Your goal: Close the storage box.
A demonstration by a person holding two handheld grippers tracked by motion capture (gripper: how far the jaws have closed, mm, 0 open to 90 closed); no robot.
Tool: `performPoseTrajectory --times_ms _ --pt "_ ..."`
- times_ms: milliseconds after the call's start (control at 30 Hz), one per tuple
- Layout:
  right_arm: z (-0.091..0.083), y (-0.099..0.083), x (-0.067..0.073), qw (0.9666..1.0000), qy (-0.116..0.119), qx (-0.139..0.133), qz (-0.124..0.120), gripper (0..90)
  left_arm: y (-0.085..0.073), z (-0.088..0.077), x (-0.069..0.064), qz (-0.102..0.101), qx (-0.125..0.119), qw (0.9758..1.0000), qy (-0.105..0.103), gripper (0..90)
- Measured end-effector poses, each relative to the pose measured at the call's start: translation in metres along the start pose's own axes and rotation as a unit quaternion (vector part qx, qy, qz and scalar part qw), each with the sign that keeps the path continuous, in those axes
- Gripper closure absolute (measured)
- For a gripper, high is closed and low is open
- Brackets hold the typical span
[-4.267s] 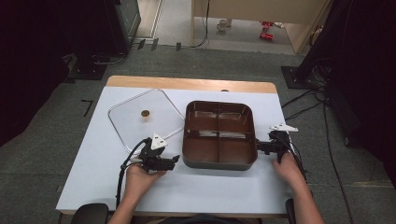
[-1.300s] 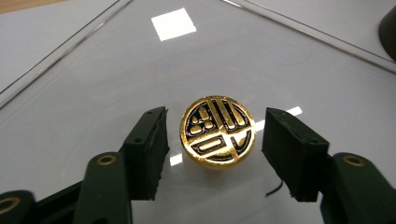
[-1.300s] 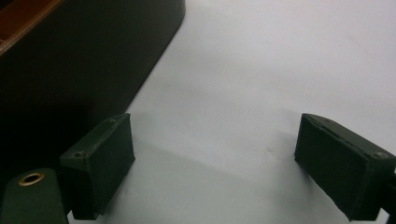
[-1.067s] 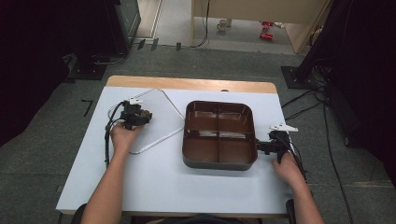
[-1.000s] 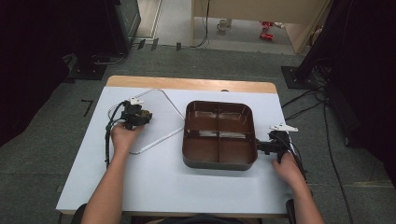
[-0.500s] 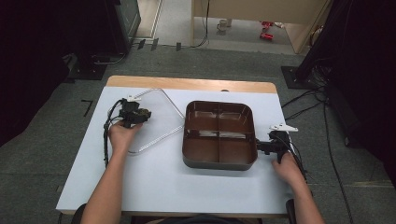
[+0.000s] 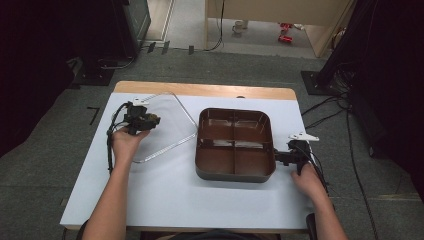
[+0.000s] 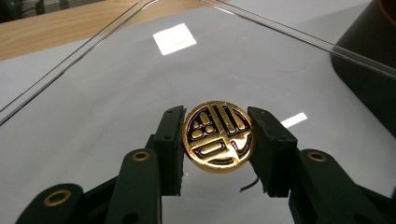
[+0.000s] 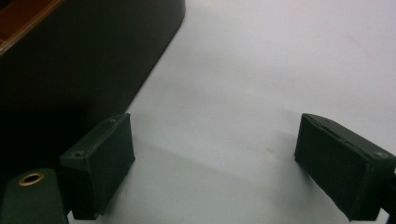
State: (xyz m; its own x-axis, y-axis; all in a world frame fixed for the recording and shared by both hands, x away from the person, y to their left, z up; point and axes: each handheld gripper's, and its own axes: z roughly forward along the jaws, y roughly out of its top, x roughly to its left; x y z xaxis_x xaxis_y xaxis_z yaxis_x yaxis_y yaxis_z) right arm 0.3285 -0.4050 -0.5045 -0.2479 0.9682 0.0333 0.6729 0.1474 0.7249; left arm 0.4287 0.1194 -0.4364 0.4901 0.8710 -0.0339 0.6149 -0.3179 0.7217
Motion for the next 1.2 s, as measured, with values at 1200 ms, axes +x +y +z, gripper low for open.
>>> performPoseTrajectory --times_ms 1200 --pt "0.000 0.000 0.000 1.0000 0.000 0.000 0.001 11.2 0.026 -0.013 -0.065 0.072 -0.019 0.9940 -0.081 59.1"
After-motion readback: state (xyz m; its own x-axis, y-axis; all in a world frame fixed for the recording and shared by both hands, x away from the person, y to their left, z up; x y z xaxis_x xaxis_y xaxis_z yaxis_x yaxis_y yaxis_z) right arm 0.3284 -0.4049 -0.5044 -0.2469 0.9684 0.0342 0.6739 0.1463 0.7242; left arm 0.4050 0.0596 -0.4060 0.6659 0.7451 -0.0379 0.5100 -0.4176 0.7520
